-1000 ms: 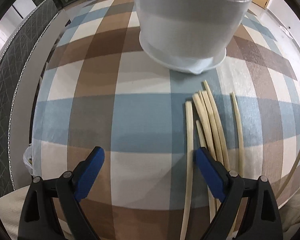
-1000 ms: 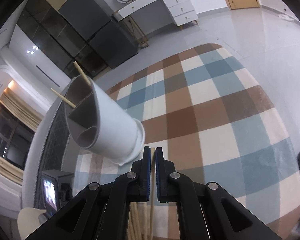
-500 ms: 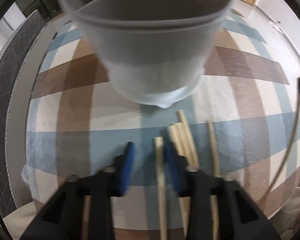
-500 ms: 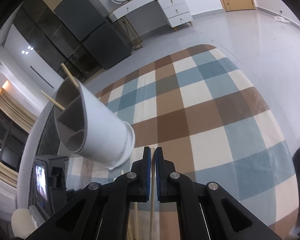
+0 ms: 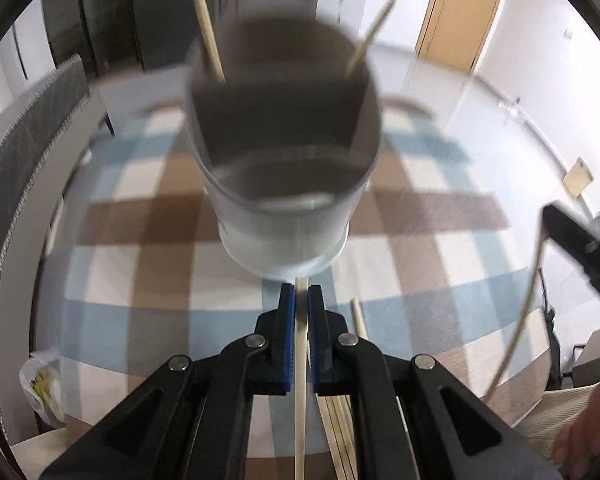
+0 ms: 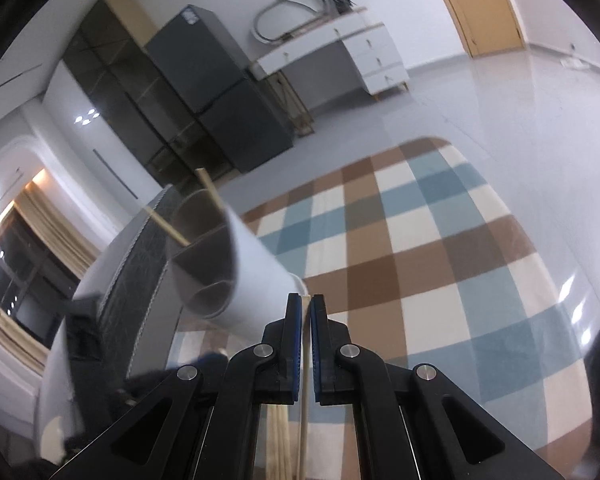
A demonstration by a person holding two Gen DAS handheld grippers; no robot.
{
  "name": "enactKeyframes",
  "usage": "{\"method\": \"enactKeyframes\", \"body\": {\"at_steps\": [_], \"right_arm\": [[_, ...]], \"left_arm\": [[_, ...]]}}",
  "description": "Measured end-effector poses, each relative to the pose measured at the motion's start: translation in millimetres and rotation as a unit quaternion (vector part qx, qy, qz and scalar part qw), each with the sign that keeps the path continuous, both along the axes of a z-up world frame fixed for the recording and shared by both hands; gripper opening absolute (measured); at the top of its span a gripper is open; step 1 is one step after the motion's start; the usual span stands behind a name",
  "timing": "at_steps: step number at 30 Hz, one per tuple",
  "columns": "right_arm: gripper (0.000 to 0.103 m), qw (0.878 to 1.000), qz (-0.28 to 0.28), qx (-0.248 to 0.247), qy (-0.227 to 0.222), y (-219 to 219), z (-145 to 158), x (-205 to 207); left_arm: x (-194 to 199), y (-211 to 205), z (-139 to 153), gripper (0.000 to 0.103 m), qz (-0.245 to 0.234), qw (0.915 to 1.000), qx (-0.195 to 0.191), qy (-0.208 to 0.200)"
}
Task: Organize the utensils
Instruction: 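Lift both held sticks up over the utensil holder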
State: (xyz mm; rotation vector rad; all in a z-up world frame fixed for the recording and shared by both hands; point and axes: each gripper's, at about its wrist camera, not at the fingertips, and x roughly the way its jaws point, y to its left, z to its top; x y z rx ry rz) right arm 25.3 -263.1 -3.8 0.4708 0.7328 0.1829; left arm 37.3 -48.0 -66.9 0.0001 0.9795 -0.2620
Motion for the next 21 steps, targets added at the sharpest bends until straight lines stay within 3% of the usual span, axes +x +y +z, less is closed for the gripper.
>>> {"method": "enactKeyframes", "body": {"at_steps": [5, 10, 16, 19, 21], "right_arm": [[0.004, 0.999, 0.027, 0.009, -0.039, 16, 13, -17], [0.004, 0.996, 0.047, -0.023, -0.079, 37, 29, -33], [0.004, 0.995, 0.046, -0.036, -0.08, 49, 28, -43], [0.004, 0.995, 0.044, -0.037, -0.086, 51, 31, -47], [0.004, 0.995, 0.04, -0.035, -0.085, 50, 32, -50]], "left_arm": [[-22, 4, 31, 0.002, 0.01, 0.997, -0.02, -0.075], [-12, 3, 27, 0.002, 0.007, 0.998, -0.004, -0.062], [-5, 16, 35, 0.002, -0.004, 0.9988, -0.011, -0.047], [-9, 14, 33, 0.002, -0.023, 0.9978, 0.018, -0.059], [-7, 17, 27, 0.002, -0.018, 0.9989, 0.016, -0.04]]}}
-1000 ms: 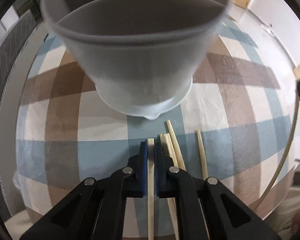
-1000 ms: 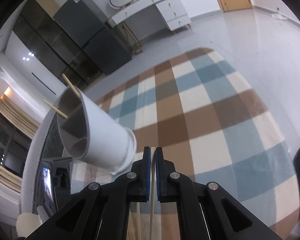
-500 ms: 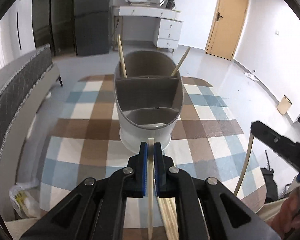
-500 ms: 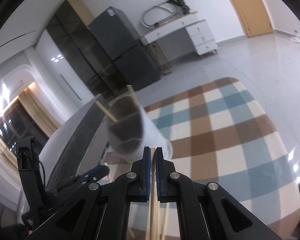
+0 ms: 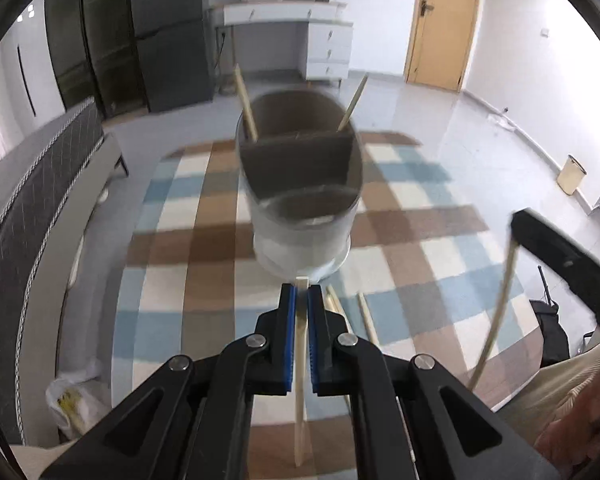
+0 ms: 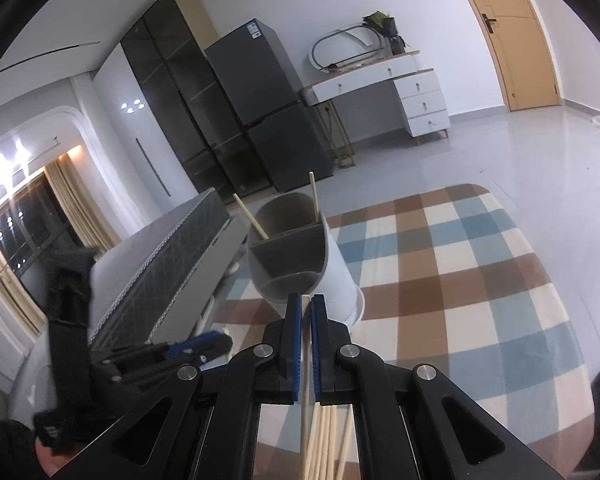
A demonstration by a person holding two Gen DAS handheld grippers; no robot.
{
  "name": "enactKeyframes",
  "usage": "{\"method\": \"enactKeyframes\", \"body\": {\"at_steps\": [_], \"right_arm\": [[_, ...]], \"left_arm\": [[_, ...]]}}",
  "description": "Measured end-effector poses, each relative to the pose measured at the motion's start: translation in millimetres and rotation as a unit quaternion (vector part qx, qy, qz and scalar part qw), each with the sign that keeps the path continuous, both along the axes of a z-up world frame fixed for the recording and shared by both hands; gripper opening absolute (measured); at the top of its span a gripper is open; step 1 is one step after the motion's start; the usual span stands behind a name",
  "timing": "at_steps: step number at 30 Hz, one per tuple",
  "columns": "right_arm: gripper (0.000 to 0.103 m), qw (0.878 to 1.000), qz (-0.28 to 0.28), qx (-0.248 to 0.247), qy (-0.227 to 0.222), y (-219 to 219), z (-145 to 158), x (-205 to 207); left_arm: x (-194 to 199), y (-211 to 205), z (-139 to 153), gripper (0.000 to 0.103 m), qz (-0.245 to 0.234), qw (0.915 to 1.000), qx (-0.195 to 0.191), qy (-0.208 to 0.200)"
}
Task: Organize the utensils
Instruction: 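Lift both held sticks up over the utensil holder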
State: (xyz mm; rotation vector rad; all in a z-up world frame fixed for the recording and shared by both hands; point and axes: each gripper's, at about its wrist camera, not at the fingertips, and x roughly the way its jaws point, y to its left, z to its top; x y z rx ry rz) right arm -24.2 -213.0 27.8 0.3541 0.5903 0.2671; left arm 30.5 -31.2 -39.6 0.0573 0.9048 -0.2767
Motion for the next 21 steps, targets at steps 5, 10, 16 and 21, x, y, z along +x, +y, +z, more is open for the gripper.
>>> {"method": "enactKeyframes", "body": {"at_steps": [5, 10, 16, 21], "right_arm": [[0.004, 0.999, 0.001, 0.044, 0.014, -8, 3, 2], [0.004, 0.999, -0.014, 0.048, -0.008, -14, 21, 2], [0.004, 0.998, -0.021, 0.045, -0.046, -15, 43, 0], [0.004, 0.996, -0.022, 0.024, -0.082, -11, 72, 9]], "left_arm": [[-3, 8, 9, 0.002, 0.007, 0.9999, -0.013, 0.002], [0, 18, 16, 0.002, 0.012, 0.9993, -0.032, 0.013], [6, 22, 29, 0.002, 0.002, 0.9991, -0.04, 0.015], [14, 28, 65, 0.001, -0.004, 0.9977, -0.068, 0.009]]}}
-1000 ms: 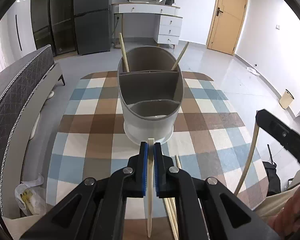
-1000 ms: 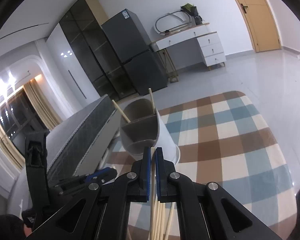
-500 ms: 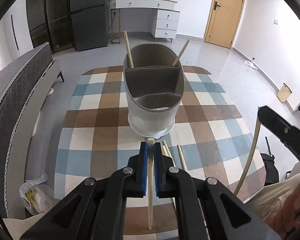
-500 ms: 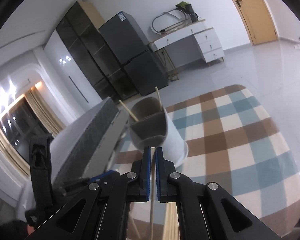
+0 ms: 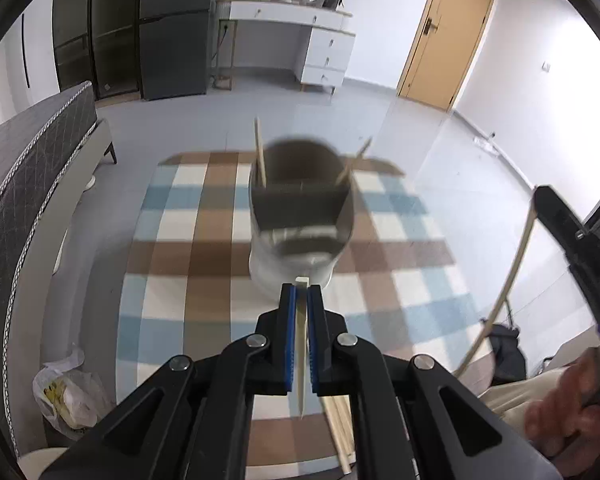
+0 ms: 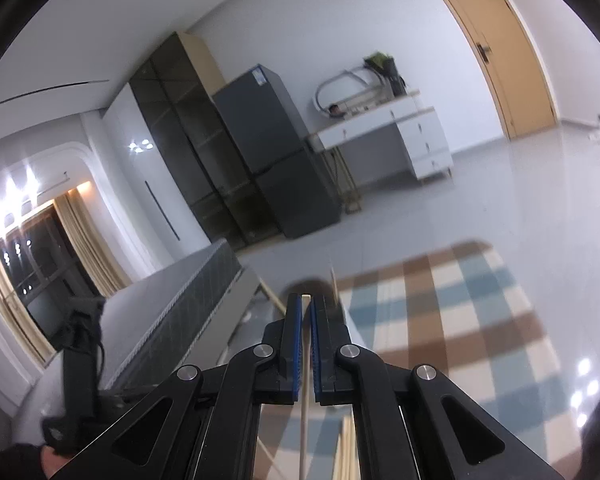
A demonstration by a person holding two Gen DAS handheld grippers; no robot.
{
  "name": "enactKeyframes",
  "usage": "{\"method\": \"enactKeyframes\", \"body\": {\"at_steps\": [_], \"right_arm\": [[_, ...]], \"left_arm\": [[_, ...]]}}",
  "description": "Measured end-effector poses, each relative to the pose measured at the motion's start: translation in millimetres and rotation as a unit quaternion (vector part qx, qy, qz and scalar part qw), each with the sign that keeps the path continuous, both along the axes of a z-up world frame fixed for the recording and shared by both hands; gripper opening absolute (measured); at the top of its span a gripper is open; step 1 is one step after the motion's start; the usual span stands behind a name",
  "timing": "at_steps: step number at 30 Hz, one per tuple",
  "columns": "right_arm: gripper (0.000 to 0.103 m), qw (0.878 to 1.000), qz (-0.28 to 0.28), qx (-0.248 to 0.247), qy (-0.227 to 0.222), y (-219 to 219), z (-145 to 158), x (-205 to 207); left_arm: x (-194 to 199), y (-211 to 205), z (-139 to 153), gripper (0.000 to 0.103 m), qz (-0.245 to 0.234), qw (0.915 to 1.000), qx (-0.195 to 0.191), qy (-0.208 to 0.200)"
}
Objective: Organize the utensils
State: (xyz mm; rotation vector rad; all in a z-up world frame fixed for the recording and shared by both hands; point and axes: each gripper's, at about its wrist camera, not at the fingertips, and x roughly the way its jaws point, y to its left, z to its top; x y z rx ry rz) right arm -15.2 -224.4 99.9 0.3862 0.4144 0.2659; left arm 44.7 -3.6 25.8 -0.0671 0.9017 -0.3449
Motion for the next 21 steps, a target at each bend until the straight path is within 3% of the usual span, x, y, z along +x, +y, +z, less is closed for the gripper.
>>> {"method": "enactKeyframes", "body": {"at_steps": [6, 13, 17, 21], "right_arm": [[0.004, 0.998, -0.009, -0.01, -0.059, 4, 46, 22], [0.004, 0.995, -0.019, -0.022, -0.091, 13, 79, 69], [0.004, 0.995, -0.021, -0.026, -0.09, 20, 79, 92], [0.004, 0.998, -0.011, -0.016, -0.062, 23, 55, 109]], "left_arm": [[18, 11, 65, 0.0, 0.006, 0.9981, -0.043, -0.043], [54, 17, 125, 0.0, 0.021, 0.9928, -0.072, -0.093], [73, 18, 125, 0.0, 0.014, 0.9921, -0.072, -0.102], [83, 34, 94, 0.001, 0.029, 0.9947, -0.051, -0.085]]}}
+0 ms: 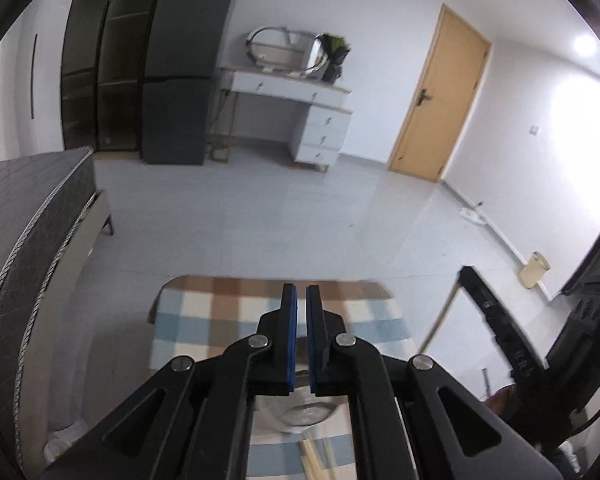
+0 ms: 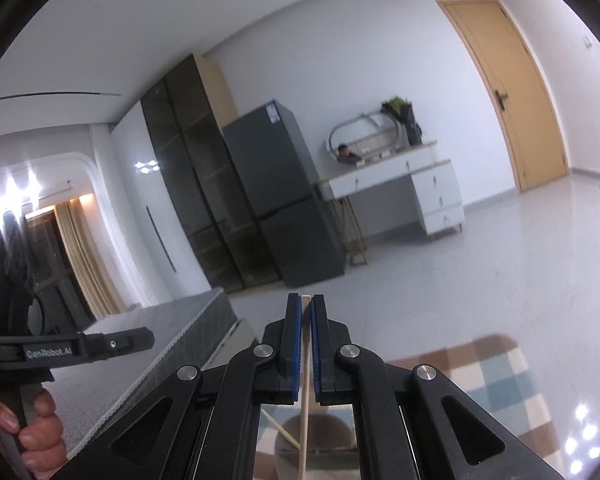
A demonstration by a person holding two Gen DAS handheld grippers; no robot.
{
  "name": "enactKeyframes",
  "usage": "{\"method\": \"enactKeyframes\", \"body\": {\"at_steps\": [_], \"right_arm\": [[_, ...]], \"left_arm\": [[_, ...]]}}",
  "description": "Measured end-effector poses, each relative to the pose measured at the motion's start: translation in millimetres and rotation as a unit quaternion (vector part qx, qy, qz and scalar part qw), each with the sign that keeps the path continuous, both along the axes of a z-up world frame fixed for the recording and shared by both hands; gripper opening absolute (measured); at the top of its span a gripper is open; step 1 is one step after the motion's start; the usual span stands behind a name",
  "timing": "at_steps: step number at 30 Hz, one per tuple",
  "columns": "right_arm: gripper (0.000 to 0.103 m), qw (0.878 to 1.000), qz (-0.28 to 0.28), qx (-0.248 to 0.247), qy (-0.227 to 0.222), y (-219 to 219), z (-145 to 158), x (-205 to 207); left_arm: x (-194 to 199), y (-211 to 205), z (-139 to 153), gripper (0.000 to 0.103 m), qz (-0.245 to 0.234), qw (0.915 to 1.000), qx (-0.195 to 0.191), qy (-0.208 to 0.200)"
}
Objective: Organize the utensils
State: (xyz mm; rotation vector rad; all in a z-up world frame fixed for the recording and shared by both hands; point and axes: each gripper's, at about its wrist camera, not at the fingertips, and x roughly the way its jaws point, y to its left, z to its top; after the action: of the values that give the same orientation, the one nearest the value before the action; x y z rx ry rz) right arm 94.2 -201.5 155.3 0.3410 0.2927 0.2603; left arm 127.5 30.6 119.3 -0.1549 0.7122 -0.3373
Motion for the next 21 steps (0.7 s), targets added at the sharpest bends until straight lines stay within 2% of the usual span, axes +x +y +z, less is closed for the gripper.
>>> {"method": "enactKeyframes", "body": {"at_steps": [1, 3, 5, 6, 7, 9, 11, 15, 16, 18, 20, 21], "right_arm": [[0.004, 1.0, 0.005, 0.003, 0.008, 1, -9, 1], [0.004, 1.0, 0.012, 0.004, 0.018, -1, -23, -2], [0.004, 0.999, 0.017, 0.0, 0.032, -3, -37, -9], [0.004, 0.999, 0.018, 0.001, 0.038, -6, -44, -14], [0.004, 0.999, 0.019, 0.004, 0.047, -9, -52, -19], [0.004, 0.998, 0.018, 0.01, 0.061, -17, -63, -28], [0.004, 0.997, 0.018, 0.013, 0.075, -24, -73, -37], [0.004, 0.996, 0.012, 0.018, 0.091, -31, -82, -44], [0.004, 0.995, 0.011, 0.021, 0.094, -32, -84, -45], [0.004, 0.995, 0.011, 0.019, 0.093, -33, -85, -47], [0.004, 0.996, 0.012, 0.019, 0.09, -31, -84, -47], [0.004, 0.996, 0.015, 0.02, 0.089, -31, -84, -47]], "left_arm": [[3, 5, -12, 0.004, 0.006, 0.9998, 0.008, 0.015], [5, 16, -37, 0.019, 0.012, 0.9987, 0.015, 0.048], [3, 29, -73, 0.055, 0.032, 0.9951, 0.019, 0.091], [0, 34, -88, 0.06, 0.041, 0.9932, 0.018, 0.107], [-3, 39, -109, 0.061, 0.043, 0.9908, 0.019, 0.127], [-7, 39, -148, 0.061, 0.048, 0.9822, 0.046, 0.176], [-11, 39, -191, 0.061, 0.055, 0.9701, 0.058, 0.229], [-14, 33, -248, 0.061, 0.067, 0.9443, 0.066, 0.316], [-14, 30, -254, 0.061, 0.072, 0.9405, 0.072, 0.324], [-13, 24, -260, 0.061, 0.068, 0.9399, 0.094, 0.321], [-13, 17, -272, 0.061, 0.068, 0.935, 0.13, 0.323], [-12, 16, -275, 0.061, 0.068, 0.9354, 0.133, 0.321]]}}
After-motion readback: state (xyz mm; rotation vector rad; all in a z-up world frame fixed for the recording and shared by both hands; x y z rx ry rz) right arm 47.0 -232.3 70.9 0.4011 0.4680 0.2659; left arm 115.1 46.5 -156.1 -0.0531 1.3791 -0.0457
